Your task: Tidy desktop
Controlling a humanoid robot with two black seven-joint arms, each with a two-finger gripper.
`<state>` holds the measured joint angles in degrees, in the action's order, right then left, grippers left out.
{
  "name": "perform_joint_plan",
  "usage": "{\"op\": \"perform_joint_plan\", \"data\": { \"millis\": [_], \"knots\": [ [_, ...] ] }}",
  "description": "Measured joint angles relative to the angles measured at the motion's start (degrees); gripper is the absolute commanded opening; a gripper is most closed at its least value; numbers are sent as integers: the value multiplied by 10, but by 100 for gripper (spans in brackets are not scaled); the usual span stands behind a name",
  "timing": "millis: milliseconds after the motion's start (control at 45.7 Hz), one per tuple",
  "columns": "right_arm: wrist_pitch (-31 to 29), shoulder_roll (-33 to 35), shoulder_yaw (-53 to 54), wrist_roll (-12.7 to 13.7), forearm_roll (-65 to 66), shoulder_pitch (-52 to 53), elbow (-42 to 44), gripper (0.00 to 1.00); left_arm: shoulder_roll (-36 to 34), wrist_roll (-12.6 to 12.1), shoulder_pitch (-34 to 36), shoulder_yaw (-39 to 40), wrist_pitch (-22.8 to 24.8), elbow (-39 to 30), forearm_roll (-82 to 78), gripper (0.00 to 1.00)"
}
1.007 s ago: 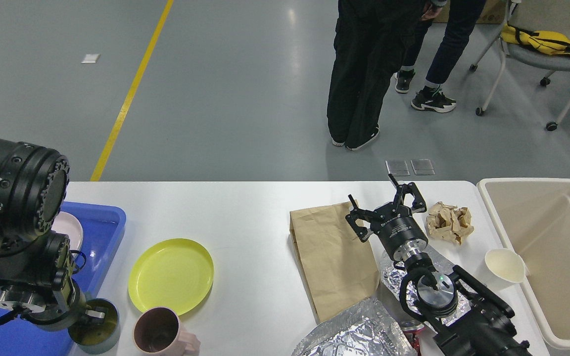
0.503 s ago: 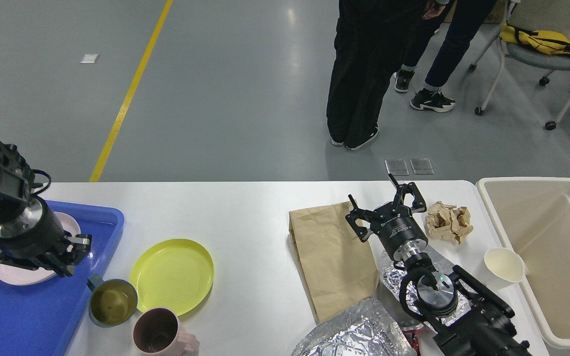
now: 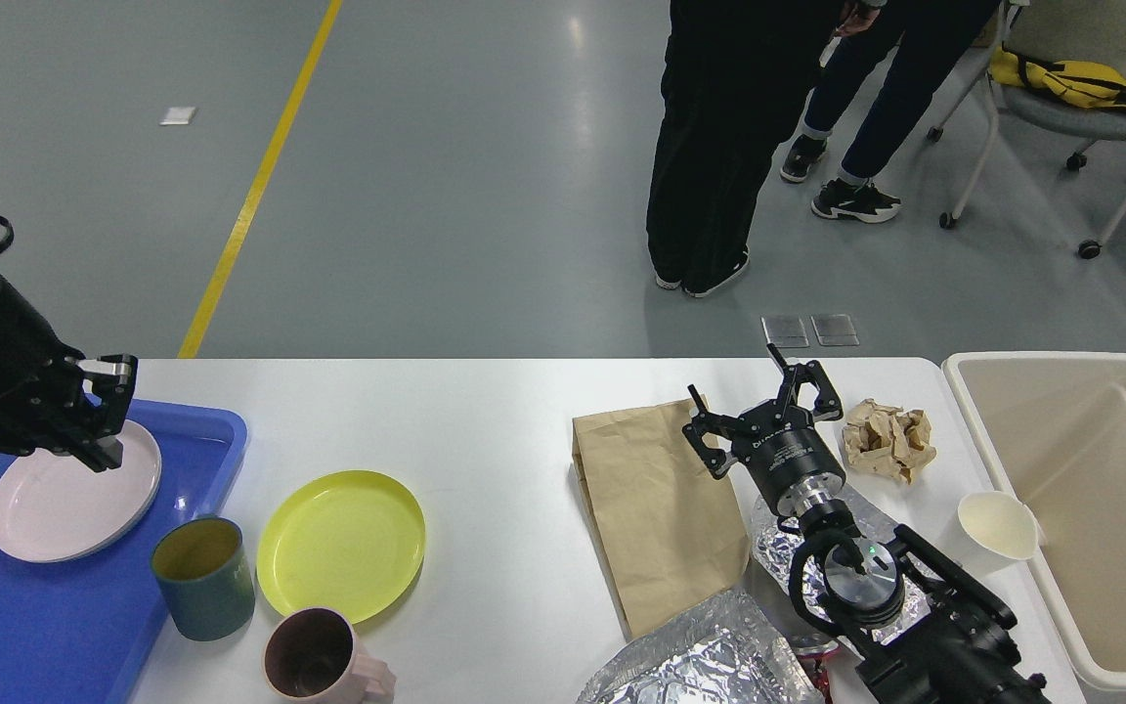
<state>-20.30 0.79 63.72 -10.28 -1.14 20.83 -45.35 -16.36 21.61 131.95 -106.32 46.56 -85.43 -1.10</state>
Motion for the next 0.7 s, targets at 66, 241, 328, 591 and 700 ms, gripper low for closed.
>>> {"op": "perform_joint_plan", "data": {
  "millis": [66,241,328,591,700],
  "knots": [
    [0,0,0,0,0,0,0,100,0,8,21,-2,33,12,-7,5],
    [0,0,0,0,0,0,0,100,1,11,74,-18,82,58,-10,49],
    [0,0,0,0,0,0,0,100,0,13,108,-31,84,91,-10,88],
    [0,0,0,0,0,0,0,100,-2,12,142,-62,85,165,-10,95],
    [0,0,0,0,0,0,0,100,0,12,126,-57,85,164,-9,94]
  ]
}}
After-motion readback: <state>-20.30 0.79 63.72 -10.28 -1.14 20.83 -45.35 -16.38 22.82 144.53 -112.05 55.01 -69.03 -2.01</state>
